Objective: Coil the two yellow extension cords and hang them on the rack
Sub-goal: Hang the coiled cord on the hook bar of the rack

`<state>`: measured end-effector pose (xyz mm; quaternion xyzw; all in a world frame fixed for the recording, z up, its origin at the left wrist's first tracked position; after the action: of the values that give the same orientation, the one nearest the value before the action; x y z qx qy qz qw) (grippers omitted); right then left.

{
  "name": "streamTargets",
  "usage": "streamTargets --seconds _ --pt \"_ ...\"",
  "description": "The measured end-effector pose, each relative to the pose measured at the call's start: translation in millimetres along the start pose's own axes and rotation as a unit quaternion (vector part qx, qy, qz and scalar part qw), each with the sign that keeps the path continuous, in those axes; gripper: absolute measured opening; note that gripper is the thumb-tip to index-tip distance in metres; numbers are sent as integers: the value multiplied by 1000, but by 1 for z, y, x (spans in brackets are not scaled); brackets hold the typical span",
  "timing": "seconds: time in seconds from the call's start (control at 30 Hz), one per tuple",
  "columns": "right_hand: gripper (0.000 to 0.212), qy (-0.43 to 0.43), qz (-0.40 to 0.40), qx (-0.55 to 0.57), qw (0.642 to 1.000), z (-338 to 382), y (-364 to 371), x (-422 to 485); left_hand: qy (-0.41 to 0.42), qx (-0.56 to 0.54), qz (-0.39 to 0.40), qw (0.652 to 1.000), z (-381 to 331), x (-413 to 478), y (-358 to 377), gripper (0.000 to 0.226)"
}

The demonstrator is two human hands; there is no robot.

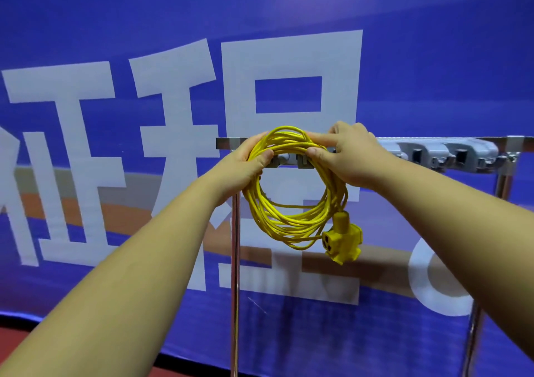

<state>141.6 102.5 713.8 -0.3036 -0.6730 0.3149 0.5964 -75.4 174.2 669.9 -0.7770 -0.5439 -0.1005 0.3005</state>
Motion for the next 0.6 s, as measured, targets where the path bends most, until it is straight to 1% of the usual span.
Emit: streamTargets --seconds 0.07,0.17,0.23,0.33,0.4,0.5,0.6 --pt "50 -10 9 -3 1000 -4 3 1 16 -27 -25 999 -3 0 -4 53" --pt "51 -1 23 21 1000 -8 8 4 37 -61 -68 995 -7 -2 -7 43" --pt "49 11 13 54 998 -9 9 6 43 -79 -91 992 -9 -4 -6 40" --pt "47 33 -11 105 994 -11 10 9 51 -63 -121 989 -11 -4 -4 41" --pt "51 54 -26 144 988 -13 11 11 53 -64 -133 988 -9 -3 -2 42" --pt "47 73 -42 167 982 -14 16 14 44 -76 -137 987 -2 -1 2 41" --pt "44 76 -23 170 982 -12 18 14 33 -119 -138 983 4 -3 9 45"
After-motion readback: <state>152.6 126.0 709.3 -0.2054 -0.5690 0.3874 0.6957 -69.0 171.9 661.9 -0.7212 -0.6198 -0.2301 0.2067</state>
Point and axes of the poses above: each hand's wrist, its own x-axis towards the middle knuckle, its own y-axis out of the palm, z = x × y, the point moved 6 cm from there along x, towards the middle knuckle, and after that the axes turned 12 degrees about -x, right-handed, at the moved point
